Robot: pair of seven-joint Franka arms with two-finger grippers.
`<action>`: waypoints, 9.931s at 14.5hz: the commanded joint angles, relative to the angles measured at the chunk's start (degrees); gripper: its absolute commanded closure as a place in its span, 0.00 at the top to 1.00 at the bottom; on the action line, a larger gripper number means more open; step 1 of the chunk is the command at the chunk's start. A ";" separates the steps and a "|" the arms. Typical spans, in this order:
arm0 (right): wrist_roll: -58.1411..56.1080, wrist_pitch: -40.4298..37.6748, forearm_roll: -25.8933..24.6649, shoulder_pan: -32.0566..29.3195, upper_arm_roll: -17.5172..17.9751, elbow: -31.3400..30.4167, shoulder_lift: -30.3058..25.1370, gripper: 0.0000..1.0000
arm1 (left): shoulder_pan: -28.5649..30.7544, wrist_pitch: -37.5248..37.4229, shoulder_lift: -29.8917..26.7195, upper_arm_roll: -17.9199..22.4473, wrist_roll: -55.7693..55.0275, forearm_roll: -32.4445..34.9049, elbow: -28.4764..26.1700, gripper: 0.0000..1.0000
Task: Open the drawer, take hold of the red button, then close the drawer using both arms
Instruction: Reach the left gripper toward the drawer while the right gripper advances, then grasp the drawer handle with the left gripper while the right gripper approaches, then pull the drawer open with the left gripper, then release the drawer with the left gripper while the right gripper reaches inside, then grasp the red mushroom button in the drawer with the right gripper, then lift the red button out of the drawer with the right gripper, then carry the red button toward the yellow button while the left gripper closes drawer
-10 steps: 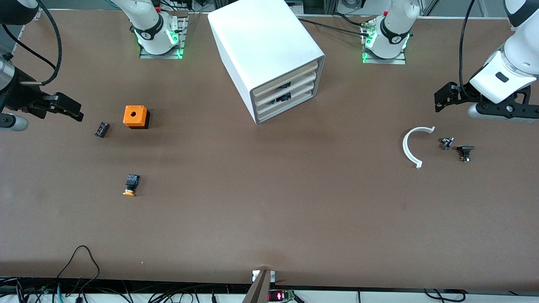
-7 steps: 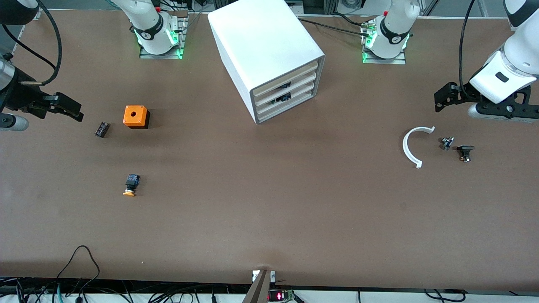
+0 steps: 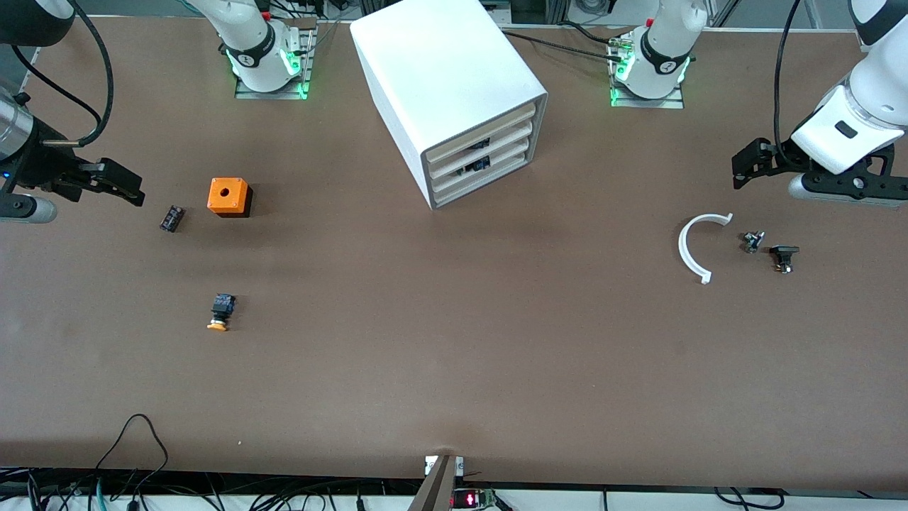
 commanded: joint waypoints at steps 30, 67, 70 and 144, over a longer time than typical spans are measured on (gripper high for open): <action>20.99 2.02 5.59 9.22 0.26 1.32 13.77 1.00 | -0.66 -6.56 18.85 -6.02 42.31 -60.32 -14.63 0.99; 70.72 14.58 8.40 24.69 1.14 18.55 28.54 1.00 | 1.35 2.33 28.87 -12.71 63.16 -66.51 -24.86 0.00; 74.08 15.21 8.40 26.36 1.14 20.65 29.59 1.00 | 3.82 2.24 31.41 -12.80 59.99 -61.30 -19.49 0.00; -8.01 22.85 6.56 0.96 0.52 7.12 40.93 0.00 | -10.94 29.16 20.52 -24.04 -64.03 1.55 -16.58 0.99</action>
